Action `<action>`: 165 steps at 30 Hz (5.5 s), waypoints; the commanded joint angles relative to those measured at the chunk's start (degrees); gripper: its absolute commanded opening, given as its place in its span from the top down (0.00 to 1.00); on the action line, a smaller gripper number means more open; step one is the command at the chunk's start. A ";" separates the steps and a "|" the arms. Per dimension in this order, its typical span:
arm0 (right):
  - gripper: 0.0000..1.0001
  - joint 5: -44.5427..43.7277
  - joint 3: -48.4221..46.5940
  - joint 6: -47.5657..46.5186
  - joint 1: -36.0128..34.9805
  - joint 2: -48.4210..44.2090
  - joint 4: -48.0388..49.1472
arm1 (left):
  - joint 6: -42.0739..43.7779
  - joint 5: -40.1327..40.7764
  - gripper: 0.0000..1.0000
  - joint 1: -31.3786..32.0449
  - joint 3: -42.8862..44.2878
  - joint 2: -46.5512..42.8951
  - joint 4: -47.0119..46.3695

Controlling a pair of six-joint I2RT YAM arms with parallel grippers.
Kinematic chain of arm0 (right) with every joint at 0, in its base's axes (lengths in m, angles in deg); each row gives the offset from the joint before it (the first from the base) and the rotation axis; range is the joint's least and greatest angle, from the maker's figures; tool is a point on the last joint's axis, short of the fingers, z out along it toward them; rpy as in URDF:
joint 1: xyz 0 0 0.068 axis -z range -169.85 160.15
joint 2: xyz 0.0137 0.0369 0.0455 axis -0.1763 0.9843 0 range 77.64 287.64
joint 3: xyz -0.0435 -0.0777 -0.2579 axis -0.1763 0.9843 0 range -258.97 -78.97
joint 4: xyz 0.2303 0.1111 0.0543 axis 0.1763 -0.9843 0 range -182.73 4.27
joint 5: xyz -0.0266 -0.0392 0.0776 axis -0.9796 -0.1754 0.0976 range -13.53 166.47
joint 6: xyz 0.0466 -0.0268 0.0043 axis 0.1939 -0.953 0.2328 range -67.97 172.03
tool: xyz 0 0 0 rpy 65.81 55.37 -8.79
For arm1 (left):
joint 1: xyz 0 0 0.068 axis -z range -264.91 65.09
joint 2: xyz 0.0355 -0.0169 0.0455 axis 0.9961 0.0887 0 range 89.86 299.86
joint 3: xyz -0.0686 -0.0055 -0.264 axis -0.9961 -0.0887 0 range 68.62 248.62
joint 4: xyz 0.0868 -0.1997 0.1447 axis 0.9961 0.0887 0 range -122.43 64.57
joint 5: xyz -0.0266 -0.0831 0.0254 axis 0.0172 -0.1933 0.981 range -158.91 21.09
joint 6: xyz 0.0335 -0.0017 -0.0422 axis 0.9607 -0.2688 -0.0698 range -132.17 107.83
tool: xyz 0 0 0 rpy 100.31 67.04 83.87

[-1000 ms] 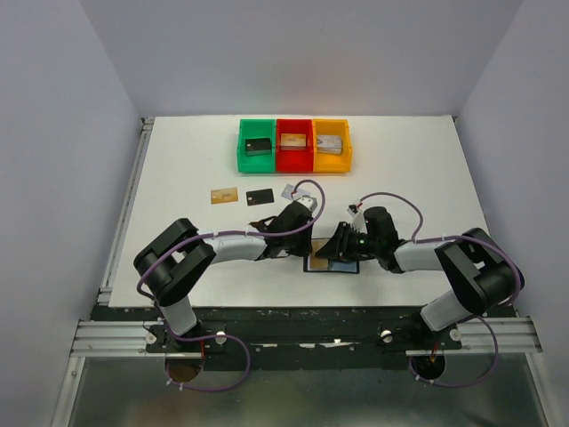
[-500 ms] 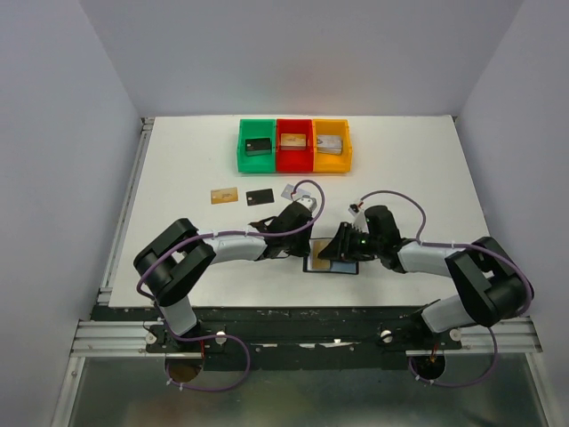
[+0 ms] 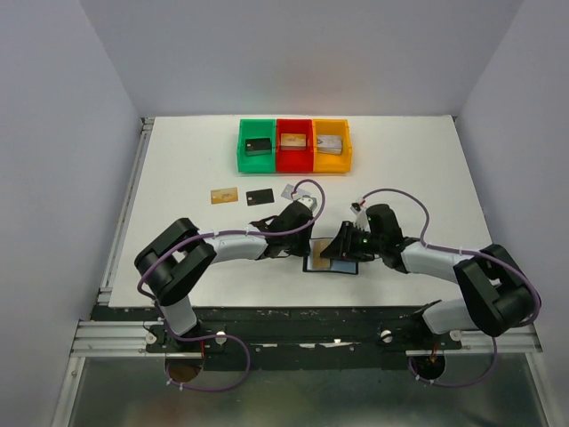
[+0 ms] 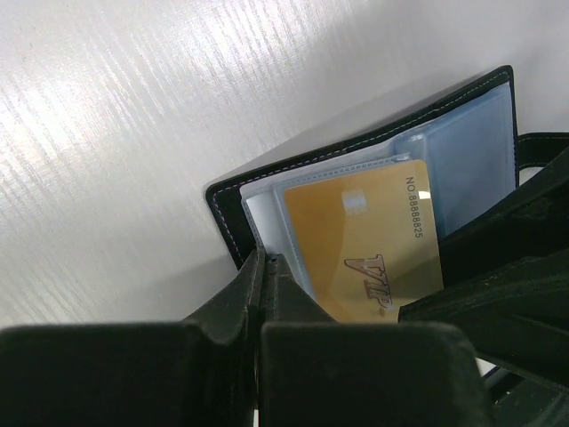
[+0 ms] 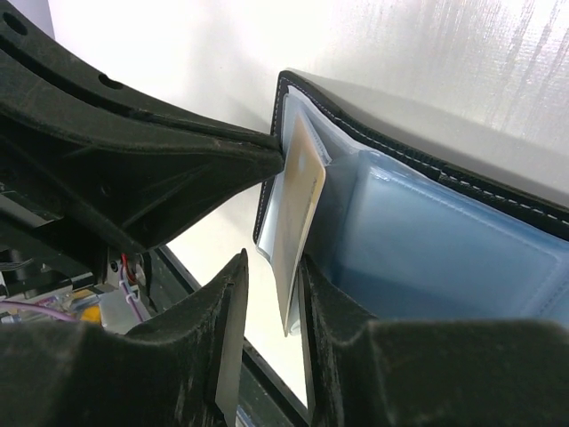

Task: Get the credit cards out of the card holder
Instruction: Remove the credit card from the card holder.

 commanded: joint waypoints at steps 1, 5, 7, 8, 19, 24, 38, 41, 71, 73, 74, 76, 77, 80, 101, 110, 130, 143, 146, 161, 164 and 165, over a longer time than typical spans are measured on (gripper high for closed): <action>0.64 -0.75 -0.96 -0.38 -0.33 -2.05 0.24 | -0.27 0.47 1.00 0.34 -0.05 2.55 4.19; 0.63 0.57 -1.04 0.49 -0.42 -0.91 1.99 | 0.08 -0.84 1.00 0.34 -0.40 2.20 2.26; 0.62 1.71 -0.70 1.54 -0.42 0.58 4.62 | 0.35 -2.69 1.00 0.43 -0.84 2.20 0.51; 0.61 1.89 -0.61 2.07 -0.42 1.11 5.77 | 0.44 -3.31 1.00 0.52 -0.84 2.20 -0.03; 0.58 3.21 -0.78 4.80 -0.42 6.30 10.61 | 0.88 -5.24 1.00 0.96 -1.89 1.85 -3.54; 0.58 3.91 -0.96 5.33 -0.42 8.32 12.10 | 0.88 -5.68 1.00 1.05 -2.24 1.68 -4.51; 0.57 5.06 -1.22 4.28 -0.60 8.69 11.41 | 0.09 -4.46 1.00 1.13 -2.25 1.94 -3.38; 0.57 3.83 -1.48 2.88 -0.60 5.87 8.25 | -0.79 -3.23 1.00 1.05 -1.72 2.82 -1.44; 0.62 -1.80 -2.63 -2.14 -0.51 -4.33 -5.38 | -2.46 -2.43 1.00 0.17 -1.89 3.52 -0.64; 0.64 -1.98 -2.54 -2.31 -0.51 -4.60 -5.82 | -2.46 -2.43 1.00 0.17 -1.81 3.61 -0.56; 0.64 -2.24 -2.63 -2.40 -0.51 -4.68 -6.09 | -2.46 -2.43 1.00 0.17 -1.81 3.52 -0.56; 0.65 -2.59 -2.71 -2.49 -0.51 -5.03 -6.44 | -2.46 -2.35 1.00 0.17 -1.89 3.43 -0.56; 0.65 -2.77 -2.54 -2.58 -0.51 -5.12 -6.61 | -2.46 -2.34 1.00 0.17 -1.89 3.43 -0.56; 0.67 -3.56 -2.72 -2.93 -0.42 -5.56 -7.40 | -2.38 -2.17 1.00 0.17 -1.98 3.17 0.83; 0.82 -6.72 -1.48 -3.81 1.25 -8.73 -10.57 | -2.20 -1.64 1.00 -0.01 -2.16 2.91 1.02; 1.00 -9.62 -1.75 -4.42 1.60 -9.87 -14.08 | -2.46 -1.29 1.00 -0.01 -2.77 2.29 1.03; 1.00 -17.19 -10.18 -12.06 1.78 -22.43 -35.26 | 1.66 -3.13 0.70 -0.01 0.38 -7.98 0.76; 1.00 17.68 -17.48 -24.55 1.69 -24.02 -36.51 | 6.68 -22.70 0.31 -4.48 -9.86 -34.86 -18.26; 1.00 25.69 -17.31 -23.33 1.52 -23.05 -33.79 | 5.19 -33.50 0.28 -9.04 -13.76 -39.62 -24.63; 1.00 28.26 -25.65 -30.26 -5.69 -18.57 -43.17 | 0.61 -67.38 0.32 -14.69 -10.95 -34.19 -29.82; 1.00 27.29 -27.23 -31.32 -6.31 -17.70 -44.93 | 0.18 -67.91 0.35 -14.60 -11.03 -33.13 -29.74; 1.00 27.03 -27.85 -31.75 -6.57 -17.34 -45.54 | 0.00 -68.00 0.37 -14.51 -11.03 -32.87 -29.91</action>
